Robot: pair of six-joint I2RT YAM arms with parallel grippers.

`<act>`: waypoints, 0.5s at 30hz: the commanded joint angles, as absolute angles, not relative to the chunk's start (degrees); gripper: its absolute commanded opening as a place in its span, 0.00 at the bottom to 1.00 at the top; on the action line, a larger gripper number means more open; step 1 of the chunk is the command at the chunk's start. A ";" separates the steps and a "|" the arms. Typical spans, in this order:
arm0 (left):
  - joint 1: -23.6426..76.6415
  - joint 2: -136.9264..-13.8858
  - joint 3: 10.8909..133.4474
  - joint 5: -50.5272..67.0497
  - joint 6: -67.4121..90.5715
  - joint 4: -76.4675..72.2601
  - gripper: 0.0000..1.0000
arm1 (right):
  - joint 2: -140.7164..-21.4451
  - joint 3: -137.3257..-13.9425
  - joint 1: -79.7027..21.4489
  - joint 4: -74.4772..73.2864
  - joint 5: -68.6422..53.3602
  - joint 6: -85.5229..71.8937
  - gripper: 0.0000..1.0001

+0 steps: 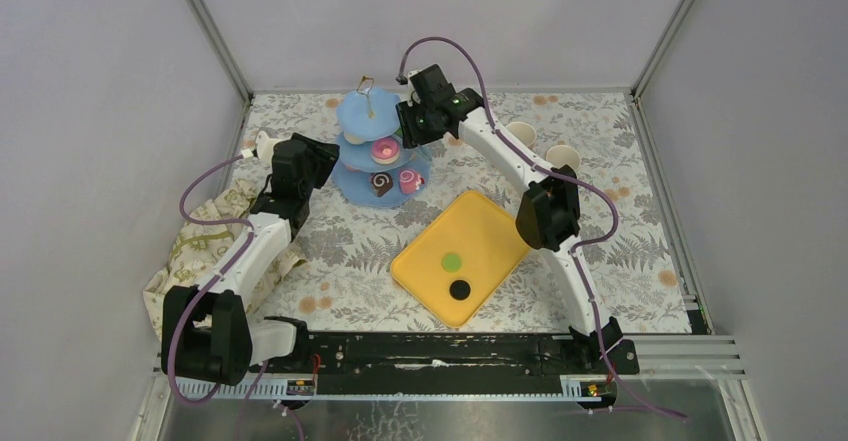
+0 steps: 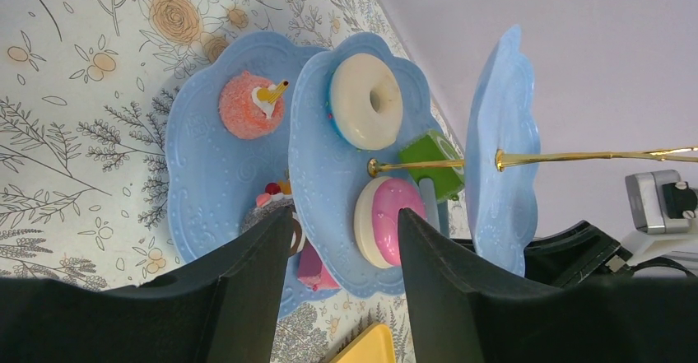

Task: Serve the afternoon tea
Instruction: Place the desert on the desert table.

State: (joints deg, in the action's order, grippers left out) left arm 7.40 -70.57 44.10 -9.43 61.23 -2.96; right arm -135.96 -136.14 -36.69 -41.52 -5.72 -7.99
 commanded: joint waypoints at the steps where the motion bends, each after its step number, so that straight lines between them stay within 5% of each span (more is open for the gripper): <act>1: 7.64 -69.45 43.50 -10.29 60.64 -4.64 0.58 | -136.22 -138.06 -37.09 -40.34 -6.89 -8.17 0.46; 15: 7.65 -69.31 43.84 -10.63 60.64 -4.05 0.58 | -131.50 -131.48 -37.09 -38.09 -5.91 -8.08 0.45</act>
State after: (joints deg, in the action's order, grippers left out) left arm 7.40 -70.54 43.99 -9.45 61.23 -2.96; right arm -135.98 -132.66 -36.69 -39.70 -5.69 -7.97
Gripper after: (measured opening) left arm 0.575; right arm 0.458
